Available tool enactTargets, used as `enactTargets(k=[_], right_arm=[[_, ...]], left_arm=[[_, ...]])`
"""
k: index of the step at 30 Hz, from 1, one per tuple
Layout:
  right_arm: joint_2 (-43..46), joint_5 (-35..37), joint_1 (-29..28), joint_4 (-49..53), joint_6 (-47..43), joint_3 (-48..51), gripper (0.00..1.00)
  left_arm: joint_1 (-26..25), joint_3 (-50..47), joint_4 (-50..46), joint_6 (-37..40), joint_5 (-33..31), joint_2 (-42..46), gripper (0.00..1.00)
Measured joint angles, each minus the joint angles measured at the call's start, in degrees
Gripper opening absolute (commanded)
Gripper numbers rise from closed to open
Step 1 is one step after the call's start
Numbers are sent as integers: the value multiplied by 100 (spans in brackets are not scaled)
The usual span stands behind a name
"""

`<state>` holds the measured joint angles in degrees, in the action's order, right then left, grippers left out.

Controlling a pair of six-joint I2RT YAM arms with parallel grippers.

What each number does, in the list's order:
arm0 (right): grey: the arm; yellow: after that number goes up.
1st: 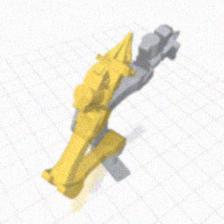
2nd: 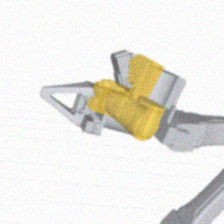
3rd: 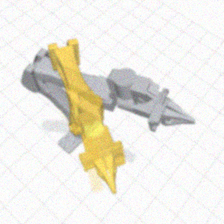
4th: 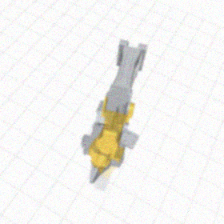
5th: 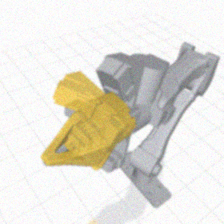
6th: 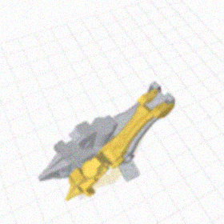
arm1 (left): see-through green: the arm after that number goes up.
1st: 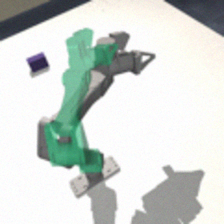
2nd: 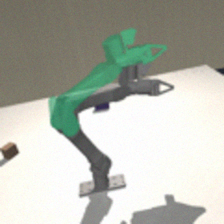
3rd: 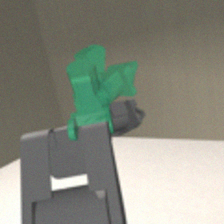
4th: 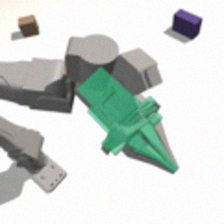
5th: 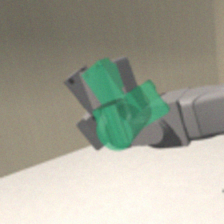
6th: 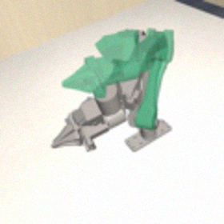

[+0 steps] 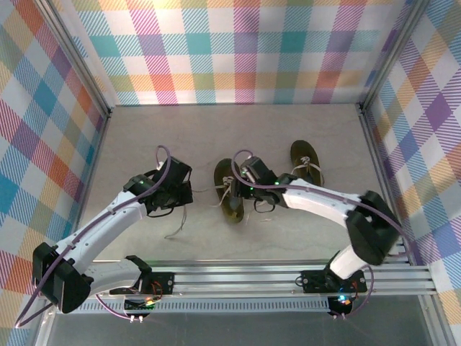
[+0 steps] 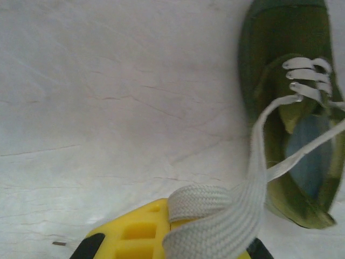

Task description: Tie the shoes

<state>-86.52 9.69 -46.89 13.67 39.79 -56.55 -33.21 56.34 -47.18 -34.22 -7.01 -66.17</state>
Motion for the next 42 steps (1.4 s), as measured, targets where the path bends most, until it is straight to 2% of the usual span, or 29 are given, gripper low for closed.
enactTargets(k=[6,15,19,22,24,28,33,42], right_arm=[[1110,-157,0,-706,-645,737,57],[1412,-116,39,-778,-973,1051,58],[1528,-579,59,-955,-1241,1062,63],[1565,-1139,59,-1200,-1521,1069,73],[1563,-1567,59,-1384,-1764,1093,73],[1412,-2345,59,-1703,-2299,1093,68],[822,-3029,42,-2050,-2881,1047,55],[-291,-3729,4,-2671,-3088,417,56]], left_arm=[[155,0,275,146,715,61,0],[103,17,905,520,1779,127,0],[98,61,1005,579,1886,179,0],[98,63,1012,621,1891,313,0],[98,72,1010,647,1869,387,0],[98,94,1001,702,1801,498,0],[98,149,955,817,1744,568,0],[98,332,800,931,1644,741,0]])
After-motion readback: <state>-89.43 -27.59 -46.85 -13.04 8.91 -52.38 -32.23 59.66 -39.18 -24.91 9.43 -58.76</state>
